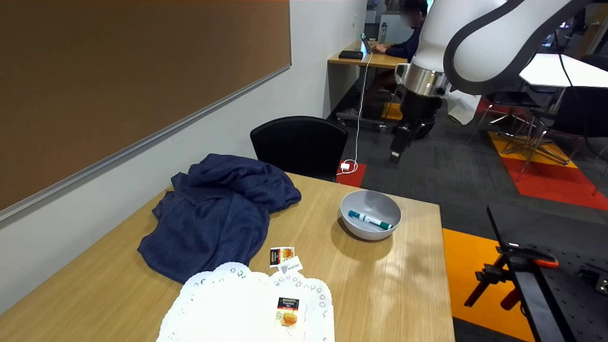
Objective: Put the marker on the table
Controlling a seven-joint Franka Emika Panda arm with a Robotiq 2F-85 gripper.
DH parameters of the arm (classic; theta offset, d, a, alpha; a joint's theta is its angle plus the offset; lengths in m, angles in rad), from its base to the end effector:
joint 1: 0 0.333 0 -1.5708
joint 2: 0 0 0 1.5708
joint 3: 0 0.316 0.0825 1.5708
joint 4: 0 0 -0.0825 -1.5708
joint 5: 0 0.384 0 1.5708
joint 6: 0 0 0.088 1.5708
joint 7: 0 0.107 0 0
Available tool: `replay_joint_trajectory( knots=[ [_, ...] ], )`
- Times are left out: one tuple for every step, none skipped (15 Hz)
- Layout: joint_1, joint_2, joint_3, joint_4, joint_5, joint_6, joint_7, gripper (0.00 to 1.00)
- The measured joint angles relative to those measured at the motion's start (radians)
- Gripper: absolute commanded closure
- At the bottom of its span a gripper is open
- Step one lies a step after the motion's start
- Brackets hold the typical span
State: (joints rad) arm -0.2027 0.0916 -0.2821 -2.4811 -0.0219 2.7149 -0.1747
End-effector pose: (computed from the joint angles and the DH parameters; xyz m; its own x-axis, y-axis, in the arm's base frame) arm 0.4333 -0.2286 0.2694 0.9512 -0.2772 0.1359 -0.2874 -0.9558 0.0619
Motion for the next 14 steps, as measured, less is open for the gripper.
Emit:
replay_joint_trajectory(
  knots=[
    [0.0,0.0,0.001,0.0,0.0,0.0,0.0,0.0],
    [-0.001,0.002,0.002,0.0,0.0,0.0,0.0,0.0],
    [-0.001,0.009,0.005,0.0,0.0,0.001,0.0,0.0],
    [-0.001,0.021,0.011,0.0,0.005,0.007,-0.001,0.0],
    [-0.001,0.039,0.019,0.0,0.012,0.021,-0.001,0.0],
    [-0.003,0.061,0.029,0.001,0.021,0.045,-0.002,0.0],
    [-0.005,0.087,0.041,0.001,0.036,0.08,-0.006,0.0],
    [-0.01,0.116,0.057,0.002,0.054,0.122,-0.022,0.0],
    [-0.02,0.145,0.077,0.003,0.075,0.164,-0.041,0.0],
    [-0.037,0.173,0.103,0.005,0.101,0.206,-0.064,0.0],
    [-0.055,0.2,0.131,0.008,0.13,0.238,-0.091,0.0],
    [-0.076,0.226,0.159,0.015,0.156,0.264,-0.118,0.0],
    [-0.098,0.252,0.186,0.024,0.174,0.281,-0.139,0.0],
    [-0.12,0.276,0.21,0.034,0.185,0.295,-0.157,0.0]
  ],
)
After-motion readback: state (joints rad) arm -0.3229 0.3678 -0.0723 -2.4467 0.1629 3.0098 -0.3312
